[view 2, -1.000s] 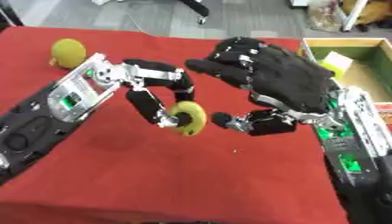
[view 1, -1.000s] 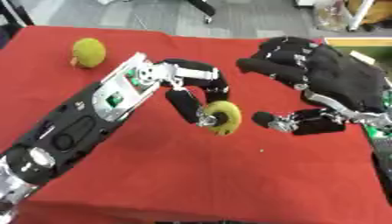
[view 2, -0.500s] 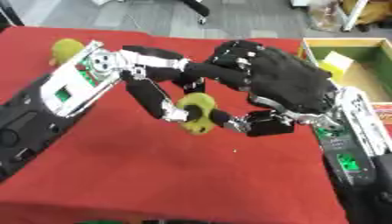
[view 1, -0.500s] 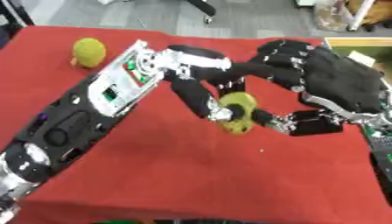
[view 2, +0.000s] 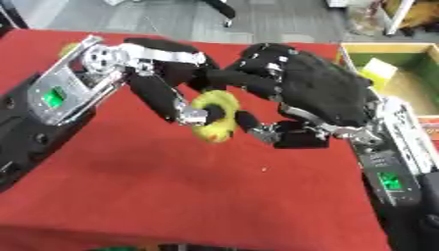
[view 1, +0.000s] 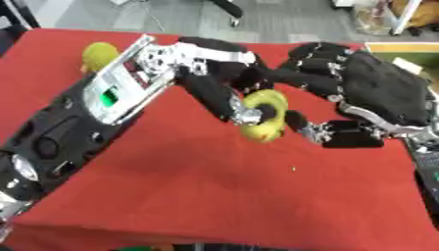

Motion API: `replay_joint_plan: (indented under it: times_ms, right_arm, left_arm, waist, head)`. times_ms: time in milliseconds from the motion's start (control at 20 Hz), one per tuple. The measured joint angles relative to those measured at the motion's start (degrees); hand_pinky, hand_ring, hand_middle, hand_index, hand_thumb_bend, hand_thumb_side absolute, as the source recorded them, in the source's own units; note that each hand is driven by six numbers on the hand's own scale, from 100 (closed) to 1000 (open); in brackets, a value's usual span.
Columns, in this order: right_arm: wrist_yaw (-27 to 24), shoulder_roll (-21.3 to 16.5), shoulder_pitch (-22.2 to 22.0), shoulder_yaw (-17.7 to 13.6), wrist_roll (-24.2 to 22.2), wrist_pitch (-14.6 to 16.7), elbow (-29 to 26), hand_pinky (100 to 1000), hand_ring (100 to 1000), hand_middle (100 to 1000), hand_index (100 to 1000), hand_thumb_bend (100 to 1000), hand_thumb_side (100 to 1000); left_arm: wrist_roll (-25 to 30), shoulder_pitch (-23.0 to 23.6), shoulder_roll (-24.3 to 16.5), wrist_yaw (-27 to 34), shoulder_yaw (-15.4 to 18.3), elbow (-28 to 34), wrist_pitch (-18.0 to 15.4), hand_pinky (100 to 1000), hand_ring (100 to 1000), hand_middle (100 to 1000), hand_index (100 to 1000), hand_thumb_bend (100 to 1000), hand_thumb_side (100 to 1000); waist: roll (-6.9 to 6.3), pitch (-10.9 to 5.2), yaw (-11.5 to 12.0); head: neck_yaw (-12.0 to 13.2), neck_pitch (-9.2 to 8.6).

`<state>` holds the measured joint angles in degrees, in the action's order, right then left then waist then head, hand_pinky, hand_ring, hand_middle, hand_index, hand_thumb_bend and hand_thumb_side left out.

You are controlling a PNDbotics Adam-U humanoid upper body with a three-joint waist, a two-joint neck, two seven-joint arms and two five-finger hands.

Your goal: Pick up the objects with one hand, pass them to the other hand, and then place them into the box on the other side of the table.

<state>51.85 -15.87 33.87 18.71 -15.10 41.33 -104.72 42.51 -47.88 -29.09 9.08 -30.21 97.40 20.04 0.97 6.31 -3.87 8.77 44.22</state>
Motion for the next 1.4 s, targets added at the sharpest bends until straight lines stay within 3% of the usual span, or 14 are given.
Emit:
replay_joint_plan:
  times_ms: [600, 1400]
  right_arm:
    - [-1.25, 0.19, 0.39, -0.03, -0.62, 0.33, 0.02, 829, 769, 756, 942, 275, 189]
    - [-4.85, 0.32, 0.79, -0.67, -7.55, 2.04, 0.16, 841, 788, 777, 988, 244, 259]
  left_arm:
    - [-1.28, 0.00, -0.33, 0.47, 0.66, 0.66, -0.56, 701, 513, 457, 519, 100, 199]
    - [-2.33, 0.02, -0.34, -0.11, 0.96, 0.64, -1.35, 703, 513, 455, 522, 100, 196]
  waist:
    - [0.00, 0.00, -0.05]
    - [0.00, 0.00, -0.07]
  head:
    - [0.17, 0.00]
    - [0.28, 0.00]
